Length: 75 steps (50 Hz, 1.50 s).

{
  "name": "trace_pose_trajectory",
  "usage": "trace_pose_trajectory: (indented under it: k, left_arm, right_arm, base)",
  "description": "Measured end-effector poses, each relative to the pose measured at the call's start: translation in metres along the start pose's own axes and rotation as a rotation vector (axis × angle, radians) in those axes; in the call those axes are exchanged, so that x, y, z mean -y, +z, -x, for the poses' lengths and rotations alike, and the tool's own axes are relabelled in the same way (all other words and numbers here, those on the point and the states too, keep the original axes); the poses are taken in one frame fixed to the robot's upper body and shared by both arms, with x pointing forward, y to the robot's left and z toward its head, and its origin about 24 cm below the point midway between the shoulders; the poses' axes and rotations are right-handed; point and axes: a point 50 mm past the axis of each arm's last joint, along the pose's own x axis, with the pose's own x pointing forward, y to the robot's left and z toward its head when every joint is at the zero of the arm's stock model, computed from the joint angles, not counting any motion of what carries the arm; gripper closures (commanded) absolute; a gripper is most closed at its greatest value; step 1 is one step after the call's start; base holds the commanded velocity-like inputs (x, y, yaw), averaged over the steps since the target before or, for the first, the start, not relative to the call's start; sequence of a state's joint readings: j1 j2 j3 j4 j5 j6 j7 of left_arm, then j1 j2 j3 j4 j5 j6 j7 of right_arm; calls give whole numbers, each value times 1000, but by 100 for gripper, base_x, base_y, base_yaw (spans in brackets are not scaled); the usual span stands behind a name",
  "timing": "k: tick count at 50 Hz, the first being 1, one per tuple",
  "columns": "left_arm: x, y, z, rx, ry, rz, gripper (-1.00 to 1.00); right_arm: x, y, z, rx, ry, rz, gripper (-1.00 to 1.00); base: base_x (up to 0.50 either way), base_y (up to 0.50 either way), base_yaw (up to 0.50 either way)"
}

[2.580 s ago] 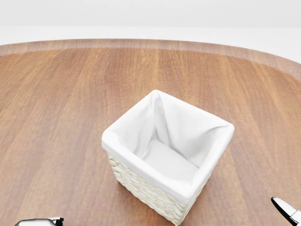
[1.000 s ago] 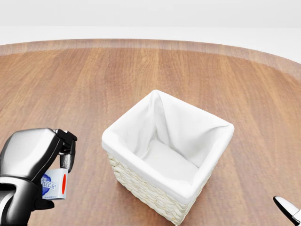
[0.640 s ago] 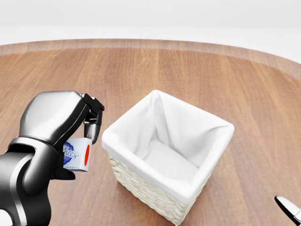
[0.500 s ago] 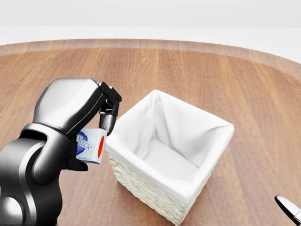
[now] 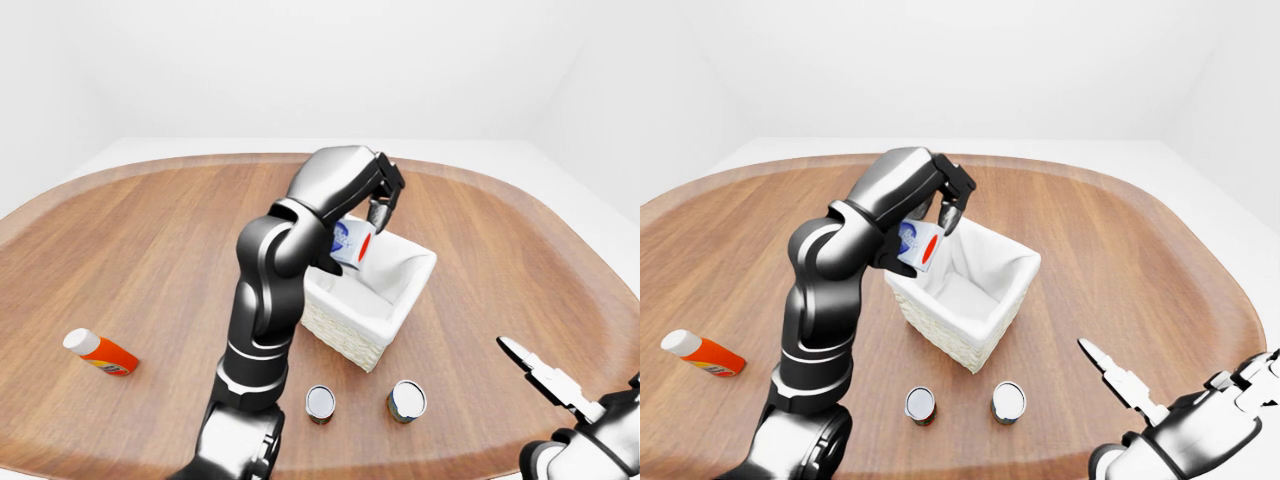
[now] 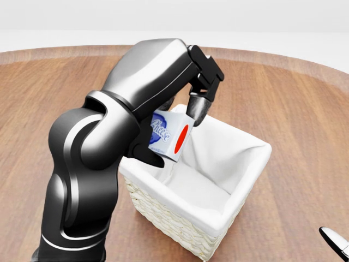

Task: Pick up the alphabet soup and the cream cheese box, and put them in the basket.

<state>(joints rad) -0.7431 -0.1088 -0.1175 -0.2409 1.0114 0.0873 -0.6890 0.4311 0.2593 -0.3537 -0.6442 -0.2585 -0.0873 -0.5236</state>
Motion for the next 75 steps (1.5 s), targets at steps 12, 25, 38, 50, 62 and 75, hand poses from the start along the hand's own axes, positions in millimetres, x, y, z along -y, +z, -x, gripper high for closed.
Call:
trace_pose_trajectory:
  k: [12, 25, 38, 50, 62, 75]
  left_arm:
    - [8, 5, -25, 109, -30, 186, 100]
    - [34, -12, -58, 11, -112, 233, 100]
    - [56, -42, -81, -174, -177, 132, 100]
    - [69, -52, -87, -256, -232, -10, 100]
    - [95, -55, -85, -297, -314, -133, 100]
    - [108, -52, -85, -305, -365, -161, 100]
  right_arm:
    - [0, 1, 0, 2, -3, -6, -100]
    - [0, 1, 0, -1, -3, -9, -100]
    - [1, 2, 0, 1, -5, -14, -100]
    - [1, 2, 0, 1, -5, -19, -100]
    - [1, 2, 0, -1, -7, -21, -100]
    - [1, 2, 0, -4, -6, -24, -100]
  base:
    - [0, 0, 0]
    - [0, 0, 0]
    - [0, 0, 0]
    - [0, 0, 0]
    - [0, 0, 0]
    - [0, 0, 0]
